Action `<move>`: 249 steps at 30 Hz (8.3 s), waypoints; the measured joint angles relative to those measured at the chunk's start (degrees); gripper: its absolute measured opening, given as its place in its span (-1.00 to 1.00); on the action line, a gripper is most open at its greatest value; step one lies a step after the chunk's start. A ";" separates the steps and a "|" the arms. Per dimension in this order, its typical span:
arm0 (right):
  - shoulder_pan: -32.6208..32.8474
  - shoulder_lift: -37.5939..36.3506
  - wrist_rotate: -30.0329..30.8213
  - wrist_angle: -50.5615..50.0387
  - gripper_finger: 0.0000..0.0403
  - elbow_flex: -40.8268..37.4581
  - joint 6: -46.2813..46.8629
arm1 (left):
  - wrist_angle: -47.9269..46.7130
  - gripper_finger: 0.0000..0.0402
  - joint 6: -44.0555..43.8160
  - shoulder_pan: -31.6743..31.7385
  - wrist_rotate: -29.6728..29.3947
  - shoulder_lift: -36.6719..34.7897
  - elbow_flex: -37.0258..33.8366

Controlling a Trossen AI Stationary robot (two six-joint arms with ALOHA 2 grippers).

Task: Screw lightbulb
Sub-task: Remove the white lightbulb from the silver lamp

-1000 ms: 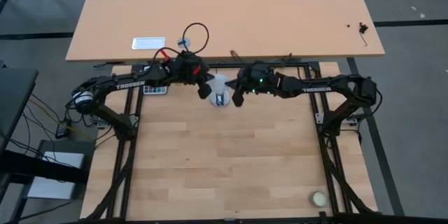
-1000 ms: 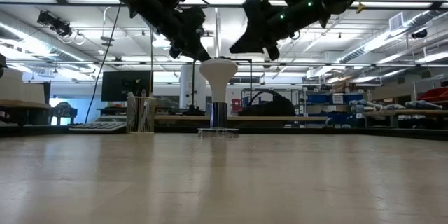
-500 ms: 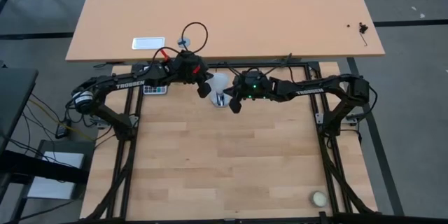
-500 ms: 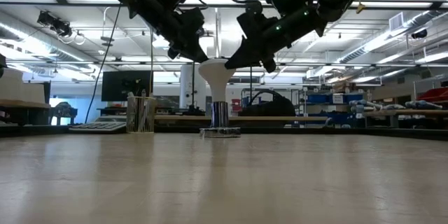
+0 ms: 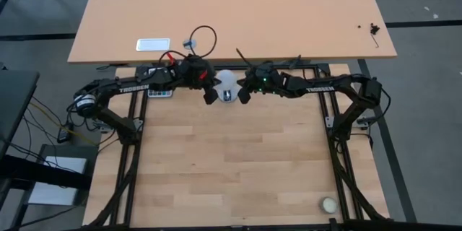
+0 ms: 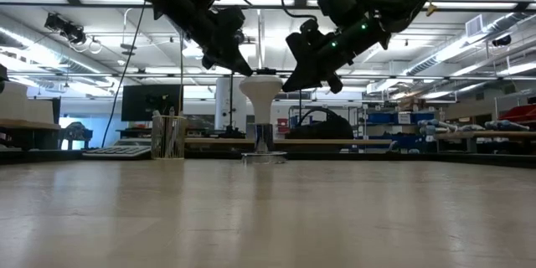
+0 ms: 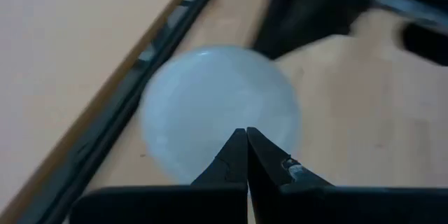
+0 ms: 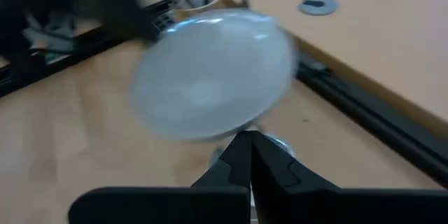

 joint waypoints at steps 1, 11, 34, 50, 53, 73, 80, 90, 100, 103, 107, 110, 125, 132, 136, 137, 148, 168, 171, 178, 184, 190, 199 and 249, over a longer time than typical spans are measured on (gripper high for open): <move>-0.44 0.00 -0.03 -0.03 -0.96 0.00 0.13 | -0.01 -1.00 0.01 -0.25 0.32 -0.04 0.08; -0.70 -0.17 -2.73 -0.79 -0.95 0.15 0.11 | -1.12 -1.00 0.28 -1.14 0.25 -0.21 3.21; 2.56 -1.06 -8.60 2.45 -0.95 0.17 -4.59 | -0.57 -1.00 3.24 5.16 -0.19 0.73 3.86; -0.78 -1.03 -6.42 0.82 -0.95 0.13 -4.31 | -0.58 -1.00 3.06 5.09 -0.30 2.95 3.95; -1.78 -1.03 -5.88 1.00 -0.95 0.13 -4.16 | -1.93 -1.00 2.85 4.92 0.23 2.83 4.03; -4.80 -1.05 -5.91 1.32 -0.93 0.09 -3.00 | -4.29 -1.00 1.60 2.10 2.63 -0.55 5.13; -0.32 -1.07 -4.97 0.63 -0.93 0.11 -3.09 | -1.41 -1.00 2.66 3.12 -0.17 -0.52 5.15; 5.63 -1.09 -1.55 2.34 -0.94 0.11 -4.97 | -1.32 -1.00 2.84 7.36 1.02 2.44 5.18; 2.80 -1.09 -1.55 1.45 -0.94 0.13 -5.49 | -1.12 -1.00 2.84 7.27 2.55 3.87 5.26; 1.78 -1.09 -1.60 1.29 -0.94 0.17 -5.49 | -1.71 -1.00 2.84 7.12 2.67 3.87 5.37; 0.72 -1.09 -1.55 1.30 -0.94 0.17 -5.49 | -3.10 -1.00 2.84 6.72 2.54 3.69 5.43; -0.19 -1.09 -1.49 1.39 -0.94 0.17 -5.49 | -3.72 -1.00 2.53 6.28 2.30 3.65 5.46; -4.81 -0.92 -1.03 2.41 -0.94 0.13 -5.67 | -8.14 -1.00 1.67 1.94 3.84 0.97 5.14; -5.08 -2.66 -1.14 2.30 -0.94 0.11 -6.53 | -5.75 -1.00 1.64 1.31 3.15 -0.17 5.10; -3.77 -4.81 -1.45 0.54 -0.94 0.11 -6.51 | -1.48 -1.00 1.68 1.31 2.63 -0.20 5.11; -3.26 -5.28 -2.37 -0.02 -0.94 0.11 -6.25 | -0.28 -1.00 1.68 1.33 2.63 -0.20 5.11; 4.94 -4.70 -2.76 -3.35 -0.94 0.11 -5.94 | 3.57 -1.00 1.77 2.55 2.43 2.83 5.20; 1.39 -4.74 -1.79 -5.35 -0.94 0.11 -5.76 | 0.56 -1.00 3.00 2.79 2.00 4.24 5.33; 0.02 -4.79 -1.73 -5.40 -0.94 0.12 -5.51 | 0.31 -1.00 3.01 2.79 2.03 4.20 5.35; -2.95 -4.70 2.09 -5.60 -0.94 0.13 -5.43 | 0.16 -1.00 2.91 2.00 2.63 4.55 5.39; -3.88 -4.70 2.07 -5.48 -0.92 0.13 -4.57 | 2.44 -1.00 1.94 1.40 2.41 4.44 5.20; -2.37 -4.79 -0.69 -5.67 -0.95 0.13 -4.26 | 6.63 -1.00 0.94 1.37 2.17 4.39 5.18; 1.62 -4.79 -5.52 -6.16 -0.95 0.13 -3.04 | 7.03 -1.00 0.73 1.44 2.15 4.39 5.20; 3.68 -2.91 -2.59 -6.09 -0.95 0.09 -7.12 | 4.80 -1.00 0.27 2.66 3.57 8.24 6.69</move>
